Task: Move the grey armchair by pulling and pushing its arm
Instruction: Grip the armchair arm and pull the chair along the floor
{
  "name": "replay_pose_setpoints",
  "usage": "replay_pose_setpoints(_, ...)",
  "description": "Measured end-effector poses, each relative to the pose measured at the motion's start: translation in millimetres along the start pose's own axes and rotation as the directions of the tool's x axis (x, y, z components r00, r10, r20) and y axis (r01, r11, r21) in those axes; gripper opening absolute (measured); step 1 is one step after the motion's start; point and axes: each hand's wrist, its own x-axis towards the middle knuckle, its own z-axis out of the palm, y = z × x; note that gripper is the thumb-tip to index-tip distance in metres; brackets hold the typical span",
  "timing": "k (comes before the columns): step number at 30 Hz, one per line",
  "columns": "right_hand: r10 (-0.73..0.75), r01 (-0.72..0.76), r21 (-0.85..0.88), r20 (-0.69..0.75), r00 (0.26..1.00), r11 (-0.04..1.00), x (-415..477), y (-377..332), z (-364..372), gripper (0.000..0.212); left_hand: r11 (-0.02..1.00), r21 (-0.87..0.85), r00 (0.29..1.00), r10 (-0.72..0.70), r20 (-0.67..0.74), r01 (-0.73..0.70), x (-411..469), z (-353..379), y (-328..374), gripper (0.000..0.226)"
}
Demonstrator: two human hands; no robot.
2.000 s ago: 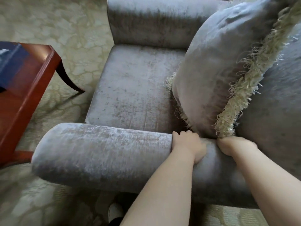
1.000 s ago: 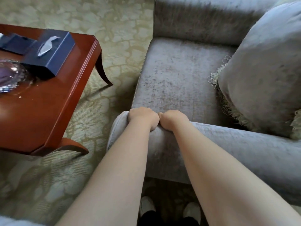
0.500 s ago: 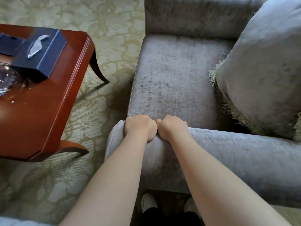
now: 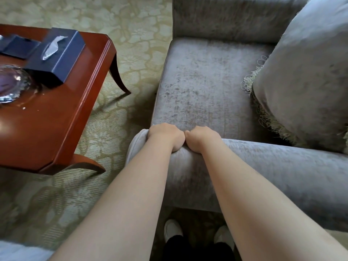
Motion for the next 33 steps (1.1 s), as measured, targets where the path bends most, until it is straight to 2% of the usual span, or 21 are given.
replay_pose_setpoints(6, -0.041, 0.041, -0.043, -0.009, 0.999, 0.998, -17.3, 2.3, 19.9, 0.049, 0.996, 0.079, 0.998, 0.043, 0.054, -0.047, -10.7, 24.9, -5.1, 0.046)
replay_pose_setpoints(10, -0.042, 0.044, 0.016, -0.071, 0.997, 0.999, -20.5, 3.7, 18.0, 0.049, 0.995, 0.081, 0.998, 0.046, 0.052, -0.050, -10.2, 19.6, -5.6, 0.044)
replay_pose_setpoints(12, -0.077, 0.081, 0.047, -0.085, 0.993, 0.996, -21.7, 4.5, 16.1, 0.047, 0.996, 0.076, 0.994, 0.038, 0.099, -0.046, -7.6, 16.8, -6.3, 0.043)
replay_pose_setpoints(14, -0.151, 0.155, 0.067, -0.057, 0.987, 0.986, -23.0, 13.1, 9.0, 0.046, 0.997, 0.075, 0.977, -0.037, 0.212, 0.022, -2.0, 11.3, -4.1, 0.049)
replay_pose_setpoints(16, -0.223, 0.223, 0.026, -0.029, 0.974, 0.974, -28.2, 39.5, -2.2, 0.046, 0.977, 0.107, 0.915, -0.209, 0.346, 0.183, 2.0, 0.7, 11.7, 0.066)
replay_pose_setpoints(17, -0.231, 0.231, -0.004, -0.043, 0.972, 0.973, -31.0, 61.1, -8.6, 0.046, 0.967, 0.142, 0.890, -0.250, 0.380, 0.211, 4.0, -3.5, 28.7, 0.073)
replay_pose_setpoints(19, -0.188, 0.184, -0.048, -0.114, 0.975, 0.982, -40.6, 121.1, -22.4, 0.045, 0.980, 0.162, 0.911, -0.166, 0.378, 0.112, 6.2, -3.5, 80.7, 0.077)
replay_pose_setpoints(22, -0.088, 0.068, -0.108, -0.185, 0.979, 0.992, -64.2, 237.5, -47.1, 0.039, 0.989, 0.040, 0.954, 0.127, 0.271, -0.143, -5.5, 5.8, 184.4, 0.074)
replay_pose_setpoints(26, 0.029, -0.057, -0.103, -0.258, 0.966, 0.993, -94.3, 360.9, -67.0, 0.032, 0.918, -0.055, 0.895, 0.395, 0.208, -0.392, -35.7, 20.3, 321.8, 0.064)
replay_pose_setpoints(28, 0.058, -0.090, -0.108, -0.270, 0.961, 0.990, -90.6, 377.0, -65.4, 0.033, 0.904, -0.090, 0.891, 0.427, 0.156, -0.418, -42.6, 21.6, 365.4, 0.052)
replay_pose_setpoints(31, 0.253, -0.272, -0.030, -0.284, 0.925, 0.962, -72.6, 379.9, -66.6, 0.038, 0.939, -0.199, 0.944, 0.308, 0.120, -0.281, -36.6, 21.9, 392.9, 0.050)
replay_pose_setpoints(33, 0.313, -0.324, -0.004, -0.258, 0.914, 0.946, -61.7, 384.9, -69.0, 0.044, 0.945, -0.227, 0.964, 0.257, 0.071, -0.236, -31.4, 23.9, 394.8, 0.050)
